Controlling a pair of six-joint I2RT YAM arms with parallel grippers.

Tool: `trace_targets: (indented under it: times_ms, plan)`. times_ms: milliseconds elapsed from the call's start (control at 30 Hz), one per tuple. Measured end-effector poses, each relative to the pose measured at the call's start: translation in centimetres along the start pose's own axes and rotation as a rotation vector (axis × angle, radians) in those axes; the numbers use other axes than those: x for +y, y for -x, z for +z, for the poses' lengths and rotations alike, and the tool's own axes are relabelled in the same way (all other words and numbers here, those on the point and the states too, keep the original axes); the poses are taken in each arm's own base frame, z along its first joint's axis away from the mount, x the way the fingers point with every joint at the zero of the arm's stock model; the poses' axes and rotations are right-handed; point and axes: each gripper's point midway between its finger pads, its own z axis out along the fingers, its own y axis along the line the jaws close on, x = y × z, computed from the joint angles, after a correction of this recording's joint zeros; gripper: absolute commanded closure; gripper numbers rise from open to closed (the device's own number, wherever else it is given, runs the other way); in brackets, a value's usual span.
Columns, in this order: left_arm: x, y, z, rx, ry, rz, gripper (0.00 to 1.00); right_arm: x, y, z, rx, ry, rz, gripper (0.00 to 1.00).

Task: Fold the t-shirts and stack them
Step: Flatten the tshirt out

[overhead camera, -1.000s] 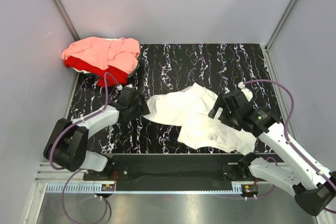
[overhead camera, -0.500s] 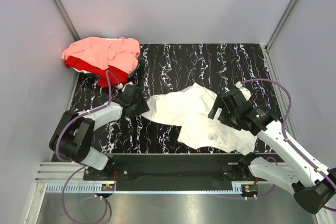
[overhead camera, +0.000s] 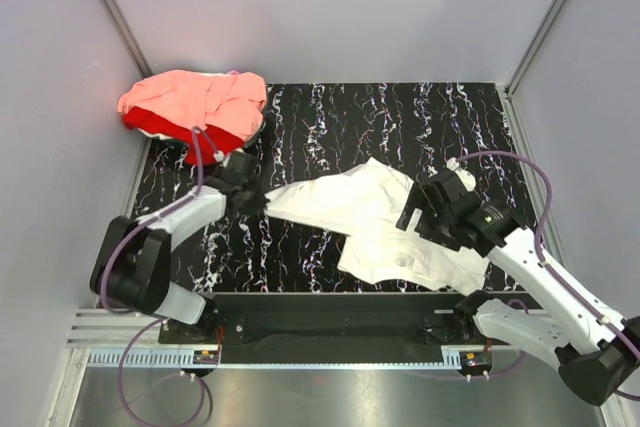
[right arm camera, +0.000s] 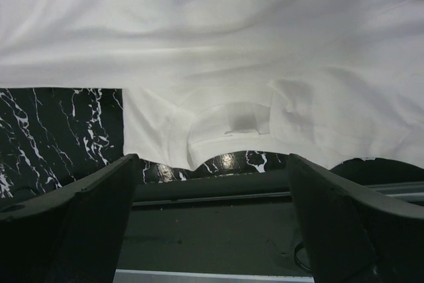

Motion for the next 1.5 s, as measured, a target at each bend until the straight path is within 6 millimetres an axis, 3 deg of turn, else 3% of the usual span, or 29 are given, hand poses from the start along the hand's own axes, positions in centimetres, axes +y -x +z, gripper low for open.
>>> trace_targets:
  times_ms: [67,233,300,367,500,600,867,1100,1500]
  plan:
    - [0.7,3.1,-2.3,-0.064,-0.005,-0.047,1.00,-0.1,-0.6,0.6,0.040,-0.025,-0.010,0.00]
    - [3.3,14.2,-11.9,-0.380,-0.022,-0.180,1.00,-0.7,-3.4,3.1,0.186,-0.112,-0.051,0.00]
    - [4.0,15.9,-14.1,-0.450,-0.022,-0.188,1.00,-1.5,-5.1,3.9,0.241,-0.147,-0.067,0.02]
    - [5.3,15.7,-14.4,-0.454,0.000,-0.193,1.00,-2.4,-6.8,4.2,0.289,-0.169,-0.072,0.04]
    - [9.4,12.6,-12.5,-0.356,0.097,-0.228,1.00,-3.3,-8.6,4.5,0.343,-0.182,-0.063,0.10]
    - [10.9,10.6,-11.4,-0.290,0.135,-0.240,1.00,-2.9,-9.5,4.9,0.376,-0.155,-0.057,0.11]
    - [10.9,9.1,-10.8,-0.251,0.118,-0.225,1.00,-0.5,-10.6,8.5,0.462,-0.127,-0.092,0.28]
    - [10.9,8.7,-11.0,-0.258,0.103,-0.213,1.00,1.1,-10.3,11.7,0.470,-0.131,-0.123,0.35]
    - [11.3,8.5,-11.4,-0.274,0.103,-0.211,1.00,1.4,-10.3,13.3,0.487,-0.165,-0.142,0.55]
